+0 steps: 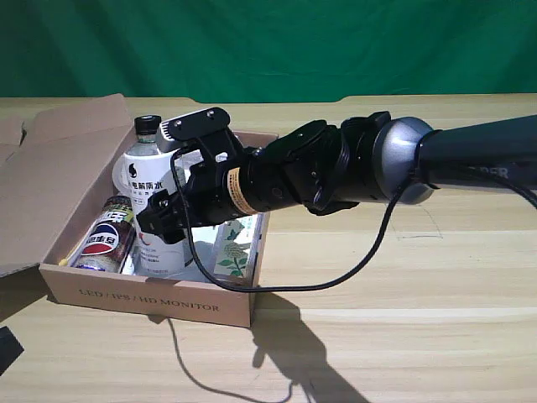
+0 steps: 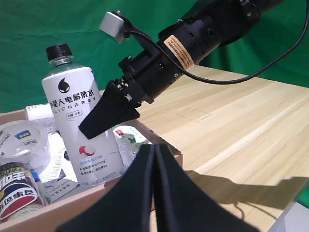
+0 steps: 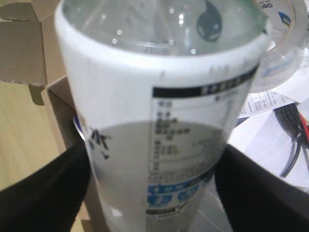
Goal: Place the white bottle into the box.
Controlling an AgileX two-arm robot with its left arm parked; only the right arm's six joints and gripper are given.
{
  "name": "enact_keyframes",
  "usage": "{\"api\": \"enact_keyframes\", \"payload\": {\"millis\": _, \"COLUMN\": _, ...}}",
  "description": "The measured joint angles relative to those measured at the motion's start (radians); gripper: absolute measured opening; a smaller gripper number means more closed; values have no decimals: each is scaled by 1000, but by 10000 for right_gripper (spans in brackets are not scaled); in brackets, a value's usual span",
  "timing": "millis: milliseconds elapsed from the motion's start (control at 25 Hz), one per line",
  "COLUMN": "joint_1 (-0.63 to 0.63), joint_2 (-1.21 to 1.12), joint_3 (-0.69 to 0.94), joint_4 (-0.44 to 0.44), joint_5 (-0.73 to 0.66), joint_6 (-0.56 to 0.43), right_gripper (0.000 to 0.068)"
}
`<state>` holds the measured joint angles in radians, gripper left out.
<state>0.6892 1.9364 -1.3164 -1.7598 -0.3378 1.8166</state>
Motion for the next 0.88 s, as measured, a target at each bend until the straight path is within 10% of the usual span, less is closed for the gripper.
{"api": "enact_keyframes", "payload": {"millis": 480, "joint_1": 0, "joint_2": -175, "joint_3": -2, "joint_4": -1, "joint_5": 109, "joint_6": -2, "right_gripper": 643}}
{"api": "enact_keyframes", "payload": {"millis": 880, "joint_1": -138, "joint_2": -569, "joint_3": 81, "joint_4": 19, "joint_5": 412, "joint_6": -160, "right_gripper": 69}}
